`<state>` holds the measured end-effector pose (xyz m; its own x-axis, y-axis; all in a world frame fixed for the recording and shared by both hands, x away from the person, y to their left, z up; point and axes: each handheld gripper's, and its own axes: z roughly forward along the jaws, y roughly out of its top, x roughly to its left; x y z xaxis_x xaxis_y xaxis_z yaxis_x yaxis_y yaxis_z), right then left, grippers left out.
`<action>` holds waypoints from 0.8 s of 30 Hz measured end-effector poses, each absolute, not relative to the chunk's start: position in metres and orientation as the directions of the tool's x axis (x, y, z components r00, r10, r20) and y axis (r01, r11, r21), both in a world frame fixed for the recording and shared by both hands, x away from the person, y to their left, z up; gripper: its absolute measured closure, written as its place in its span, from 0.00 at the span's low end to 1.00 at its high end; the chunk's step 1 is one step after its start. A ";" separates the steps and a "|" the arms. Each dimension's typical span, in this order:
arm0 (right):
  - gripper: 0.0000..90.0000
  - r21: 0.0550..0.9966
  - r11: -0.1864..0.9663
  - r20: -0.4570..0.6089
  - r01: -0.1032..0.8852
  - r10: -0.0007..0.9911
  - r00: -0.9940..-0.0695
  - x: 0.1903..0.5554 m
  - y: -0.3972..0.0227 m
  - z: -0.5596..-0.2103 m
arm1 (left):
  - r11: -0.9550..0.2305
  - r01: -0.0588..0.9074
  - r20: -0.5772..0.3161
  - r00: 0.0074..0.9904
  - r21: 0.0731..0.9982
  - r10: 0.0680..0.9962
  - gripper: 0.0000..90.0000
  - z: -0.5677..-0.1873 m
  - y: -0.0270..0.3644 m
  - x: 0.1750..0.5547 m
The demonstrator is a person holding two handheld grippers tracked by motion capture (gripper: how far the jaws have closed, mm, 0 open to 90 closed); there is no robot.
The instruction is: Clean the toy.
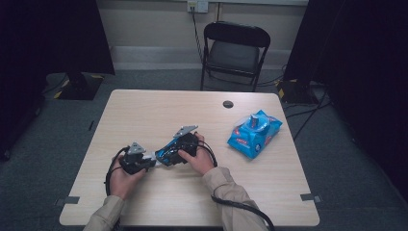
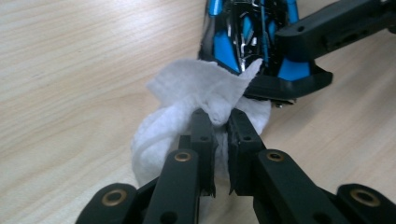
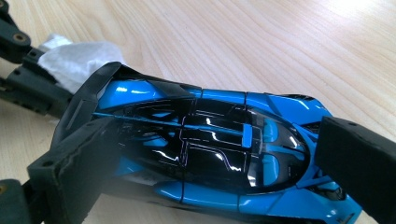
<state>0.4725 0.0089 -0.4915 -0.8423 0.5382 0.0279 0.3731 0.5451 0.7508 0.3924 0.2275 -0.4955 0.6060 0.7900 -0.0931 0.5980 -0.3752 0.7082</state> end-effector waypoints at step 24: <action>0.00 0.748 0.550 0.026 0.373 0.536 -0.844 0.473 0.009 -0.491 | -0.429 0.593 -0.108 0.660 0.681 0.743 0.93 -0.492 0.196 0.370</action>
<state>0.4731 0.0091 -0.4911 -0.8437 0.5361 0.0264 0.3727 0.5496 0.7477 0.3704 0.1955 -0.4918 0.6604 0.7432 -0.1075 0.5934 -0.4288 0.6812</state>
